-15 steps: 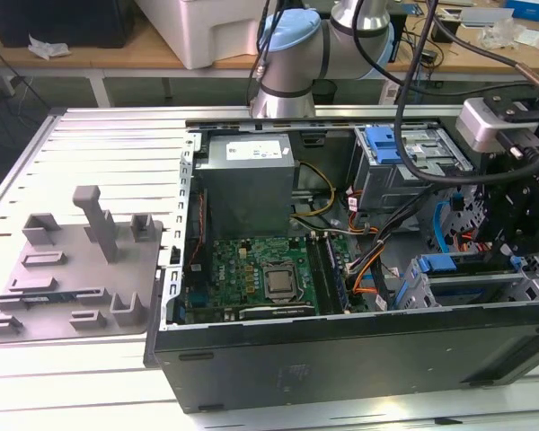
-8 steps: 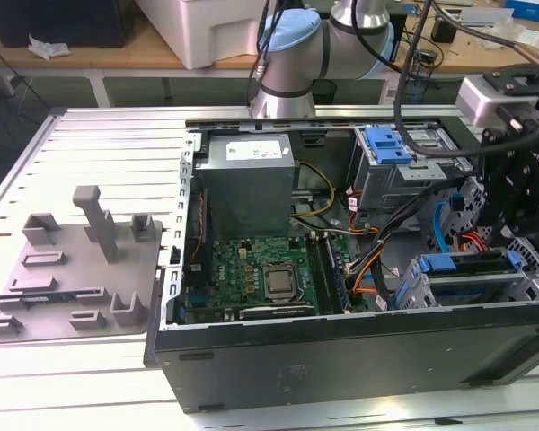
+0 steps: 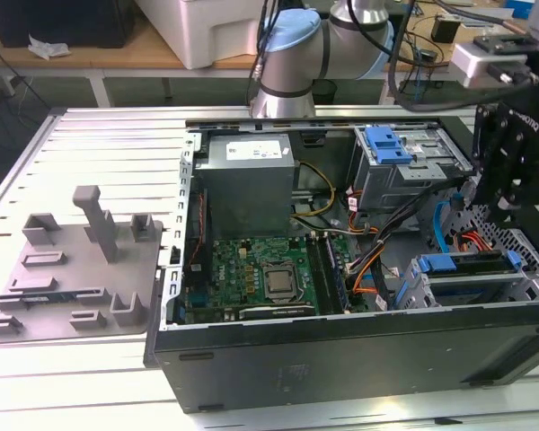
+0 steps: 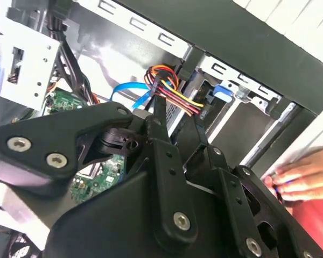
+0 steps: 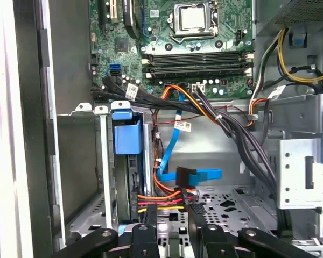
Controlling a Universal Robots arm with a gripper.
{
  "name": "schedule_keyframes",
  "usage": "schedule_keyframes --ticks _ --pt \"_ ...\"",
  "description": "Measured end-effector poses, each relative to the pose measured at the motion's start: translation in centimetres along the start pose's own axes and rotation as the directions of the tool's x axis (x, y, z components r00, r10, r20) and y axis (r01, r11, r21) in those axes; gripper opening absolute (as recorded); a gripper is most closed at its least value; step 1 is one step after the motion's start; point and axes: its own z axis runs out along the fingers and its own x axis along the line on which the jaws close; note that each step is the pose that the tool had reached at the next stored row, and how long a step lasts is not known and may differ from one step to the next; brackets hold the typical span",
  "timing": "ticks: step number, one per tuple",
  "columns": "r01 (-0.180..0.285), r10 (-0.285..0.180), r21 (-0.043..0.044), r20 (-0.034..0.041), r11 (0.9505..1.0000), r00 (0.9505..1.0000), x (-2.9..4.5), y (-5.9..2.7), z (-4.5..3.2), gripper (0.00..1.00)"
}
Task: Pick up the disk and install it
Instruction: 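Insert the first disk wire, then insert the second disk wire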
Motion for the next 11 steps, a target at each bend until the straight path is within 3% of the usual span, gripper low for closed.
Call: schedule_keyframes --ticks 2,11 --pt "0.001 -0.001 0.0003 -0.0172 1.0000 0.9999 -0.51 0.01 -0.12 0.36" --pt "0.001 -0.001 0.0005 -0.0222 1.0000 0.9998 -0.53 0.01 -0.13 0.36"
